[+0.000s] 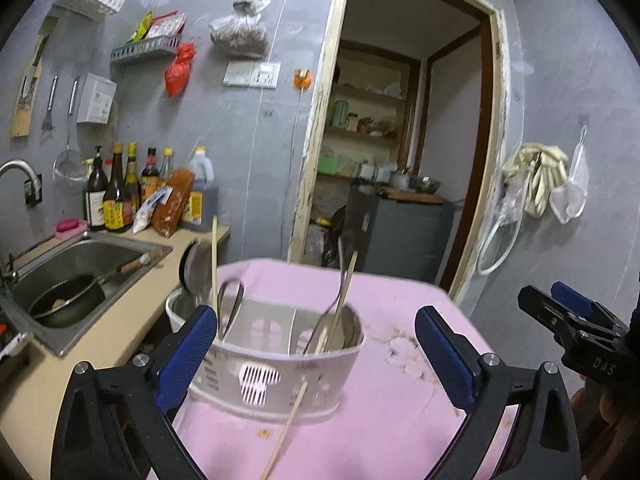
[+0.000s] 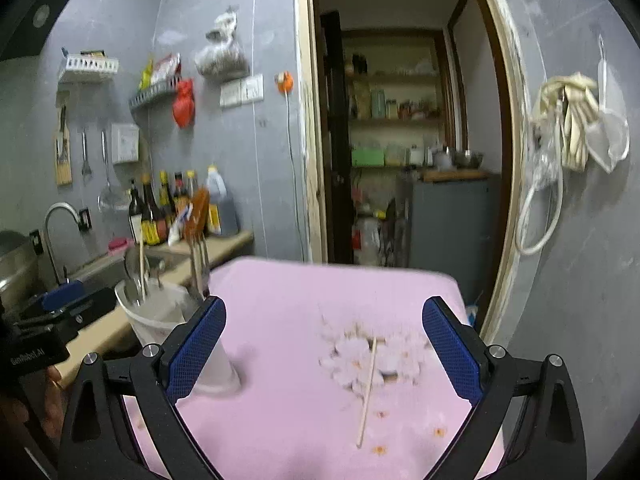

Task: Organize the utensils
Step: 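Move both tools back over the chopsticks on the pink cloth, then close the left tool on the leaning chopstick while the right tool closes on the cloth chopstick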

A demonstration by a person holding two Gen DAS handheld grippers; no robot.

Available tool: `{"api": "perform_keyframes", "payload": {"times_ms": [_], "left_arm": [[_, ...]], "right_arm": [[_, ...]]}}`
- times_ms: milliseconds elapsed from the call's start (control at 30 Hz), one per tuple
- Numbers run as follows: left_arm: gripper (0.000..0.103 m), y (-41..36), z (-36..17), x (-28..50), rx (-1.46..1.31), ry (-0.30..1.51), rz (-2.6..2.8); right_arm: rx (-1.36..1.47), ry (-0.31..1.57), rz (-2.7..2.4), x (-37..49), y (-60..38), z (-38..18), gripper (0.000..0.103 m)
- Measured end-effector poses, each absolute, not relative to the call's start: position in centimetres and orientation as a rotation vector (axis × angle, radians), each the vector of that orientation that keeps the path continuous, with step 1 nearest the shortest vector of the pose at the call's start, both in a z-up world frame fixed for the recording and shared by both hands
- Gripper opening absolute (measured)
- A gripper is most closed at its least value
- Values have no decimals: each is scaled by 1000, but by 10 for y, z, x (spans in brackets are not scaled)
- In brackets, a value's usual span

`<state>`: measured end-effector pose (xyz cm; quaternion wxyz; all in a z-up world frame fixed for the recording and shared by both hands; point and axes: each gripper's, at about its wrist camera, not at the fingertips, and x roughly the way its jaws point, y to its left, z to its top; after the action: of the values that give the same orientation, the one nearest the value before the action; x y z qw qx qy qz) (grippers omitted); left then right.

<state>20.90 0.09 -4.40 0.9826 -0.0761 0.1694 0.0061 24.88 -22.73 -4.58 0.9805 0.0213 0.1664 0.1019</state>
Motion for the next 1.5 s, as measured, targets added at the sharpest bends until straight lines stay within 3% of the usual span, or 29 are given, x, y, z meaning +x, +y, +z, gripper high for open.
{"api": "perform_keyframes", "payload": {"times_ms": [433, 500, 567, 600, 700, 767, 867, 1100, 1167, 1300, 1333, 1500], "left_arm": [[100, -6, -93, 227, -162, 562, 70], [100, -5, -100, 230, -169, 596, 74], [97, -6, -105, 233, -174, 618, 75], [96, -5, -108, 234, -177, 633, 75], [88, -3, -116, 240, -193, 675, 73], [82, -3, -120, 243, -201, 696, 73], [71, 0, -125, 248, -213, 732, 67], [50, 1, -135, 261, -224, 816, 40], [40, 0, -138, 265, -217, 842, 42], [34, -2, -142, 270, -204, 880, 47], [31, -2, -142, 271, -201, 884, 50], [10, 3, -141, 272, -175, 916, 54]], "right_arm": [[73, 585, 232, 286, -246, -112, 96], [93, 645, 235, 291, -247, -124, 93], [101, 694, 238, 295, -246, -134, 78], [103, 714, 238, 296, -245, -139, 77], [103, 786, 234, 302, -241, -155, 70], [102, 838, 225, 306, -238, -165, 58], [108, 890, 205, 312, -236, -177, 48], [116, 967, 139, 324, -234, -193, 35], [125, 989, 128, 325, -234, -198, 25], [127, 998, 102, 323, -232, -201, 13], [123, 999, 96, 322, -231, -201, 6], [143, 1014, 102, 314, -227, -199, 4]]}}
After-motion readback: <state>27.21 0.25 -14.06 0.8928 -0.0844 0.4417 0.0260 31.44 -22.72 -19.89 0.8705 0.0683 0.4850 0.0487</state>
